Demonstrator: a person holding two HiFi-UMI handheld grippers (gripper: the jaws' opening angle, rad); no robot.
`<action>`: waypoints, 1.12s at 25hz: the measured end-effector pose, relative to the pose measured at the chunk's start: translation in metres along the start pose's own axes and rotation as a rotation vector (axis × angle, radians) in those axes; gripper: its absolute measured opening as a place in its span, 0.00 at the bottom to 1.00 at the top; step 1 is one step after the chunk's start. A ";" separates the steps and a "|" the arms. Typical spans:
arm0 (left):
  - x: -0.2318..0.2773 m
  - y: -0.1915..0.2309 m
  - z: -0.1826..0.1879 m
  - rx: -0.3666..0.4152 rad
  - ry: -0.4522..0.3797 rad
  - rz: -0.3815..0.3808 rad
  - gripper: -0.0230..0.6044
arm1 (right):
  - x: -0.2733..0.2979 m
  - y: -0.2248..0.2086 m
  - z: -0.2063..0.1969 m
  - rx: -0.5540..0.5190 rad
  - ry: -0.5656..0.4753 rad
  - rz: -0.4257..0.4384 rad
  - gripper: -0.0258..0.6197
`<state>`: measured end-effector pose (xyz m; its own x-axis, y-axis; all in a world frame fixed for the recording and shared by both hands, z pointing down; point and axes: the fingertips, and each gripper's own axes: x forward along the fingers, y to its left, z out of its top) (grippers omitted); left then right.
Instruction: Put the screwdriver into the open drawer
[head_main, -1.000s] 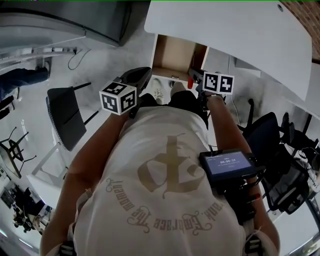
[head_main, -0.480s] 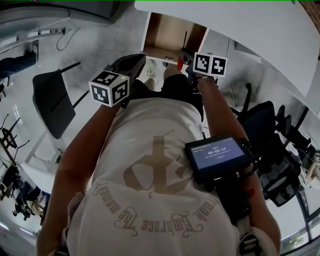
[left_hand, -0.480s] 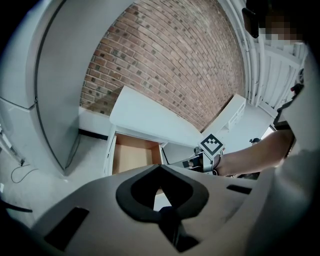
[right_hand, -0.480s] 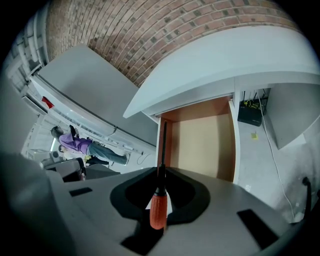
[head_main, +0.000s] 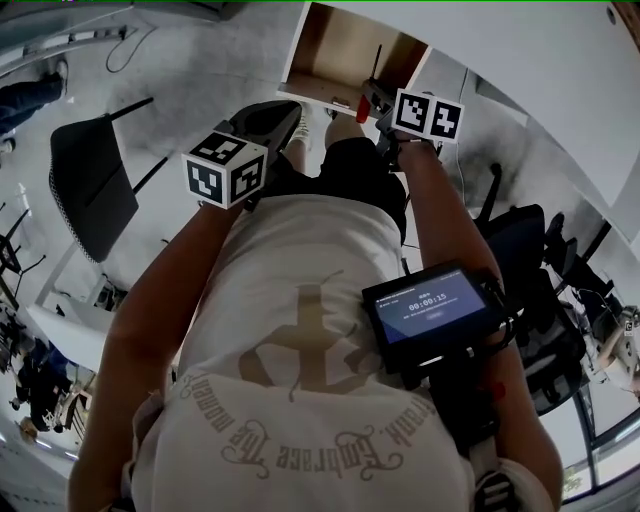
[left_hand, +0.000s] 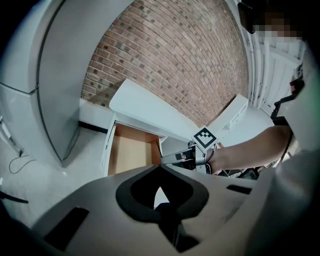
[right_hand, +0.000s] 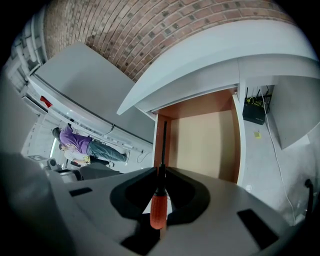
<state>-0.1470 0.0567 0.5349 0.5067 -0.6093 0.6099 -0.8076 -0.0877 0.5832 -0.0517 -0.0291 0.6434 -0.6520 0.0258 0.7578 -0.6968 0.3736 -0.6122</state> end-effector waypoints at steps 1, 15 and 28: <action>0.000 -0.001 -0.003 -0.002 0.002 0.001 0.07 | 0.000 -0.001 0.001 0.002 -0.001 0.001 0.14; -0.005 -0.025 -0.033 -0.040 0.007 0.030 0.07 | 0.001 -0.021 0.000 0.116 -0.056 0.003 0.14; 0.018 -0.061 -0.082 -0.070 0.038 0.045 0.07 | -0.006 -0.091 -0.020 0.167 -0.071 -0.060 0.14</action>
<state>-0.0641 0.1161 0.5545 0.4829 -0.5809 0.6552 -0.8071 -0.0051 0.5903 0.0215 -0.0443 0.6994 -0.6234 -0.0599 0.7796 -0.7710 0.2129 -0.6001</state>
